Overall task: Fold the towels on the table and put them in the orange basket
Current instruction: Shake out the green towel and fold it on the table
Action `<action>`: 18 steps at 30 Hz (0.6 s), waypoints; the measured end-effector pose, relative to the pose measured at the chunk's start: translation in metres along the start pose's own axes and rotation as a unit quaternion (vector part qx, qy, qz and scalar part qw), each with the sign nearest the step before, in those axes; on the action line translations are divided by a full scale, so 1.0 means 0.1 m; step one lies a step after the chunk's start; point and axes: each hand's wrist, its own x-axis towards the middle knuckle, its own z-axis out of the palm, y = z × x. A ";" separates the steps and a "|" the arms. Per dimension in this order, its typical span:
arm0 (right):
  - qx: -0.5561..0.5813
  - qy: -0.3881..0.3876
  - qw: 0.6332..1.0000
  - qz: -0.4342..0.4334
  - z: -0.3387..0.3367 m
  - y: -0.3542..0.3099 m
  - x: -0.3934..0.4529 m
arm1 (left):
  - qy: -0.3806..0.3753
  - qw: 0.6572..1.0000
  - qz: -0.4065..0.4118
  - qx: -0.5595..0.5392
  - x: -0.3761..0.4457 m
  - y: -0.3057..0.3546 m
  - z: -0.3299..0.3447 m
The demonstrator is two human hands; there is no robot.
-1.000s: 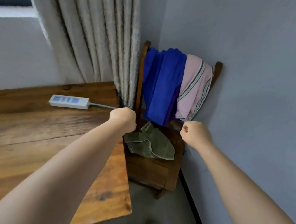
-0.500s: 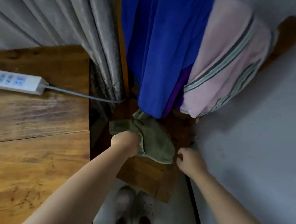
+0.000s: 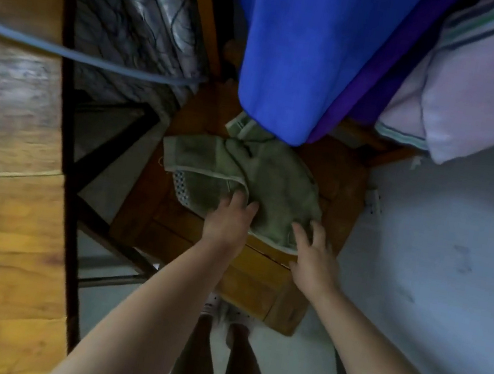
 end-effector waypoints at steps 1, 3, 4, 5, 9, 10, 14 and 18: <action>0.010 0.013 1.000 0.000 0.00 -0.01 0.05 | 0.005 1.000 -0.002 0.007 0.03 0.00 0.02; 0.036 0.027 0.999 -0.008 -0.05 -0.02 0.11 | 0.004 1.000 -0.010 0.008 0.07 0.00 0.03; 0.049 0.029 0.998 -0.015 -0.09 -0.03 0.14 | 0.001 1.000 -0.012 0.005 0.09 -0.01 0.01; 0.062 0.031 0.997 -0.024 -0.14 -0.05 0.15 | 0.000 1.000 -0.008 0.001 0.10 -0.02 -0.01; 0.139 0.078 0.986 -0.048 -0.44 -0.13 0.06 | 0.049 0.991 0.000 -0.127 0.02 -0.05 -0.17; 0.180 0.068 0.981 -0.039 -0.53 -0.15 0.03 | 0.064 0.982 -0.007 -0.176 -0.02 -0.06 -0.26; 0.288 0.022 0.957 -0.007 -0.94 -0.26 -0.10 | 0.081 0.931 -0.062 -0.350 -0.27 -0.13 -0.70; 0.280 0.086 0.955 -0.053 -1.47 -0.52 -0.35 | 0.125 0.898 -0.082 -0.414 -0.57 -0.19 -1.26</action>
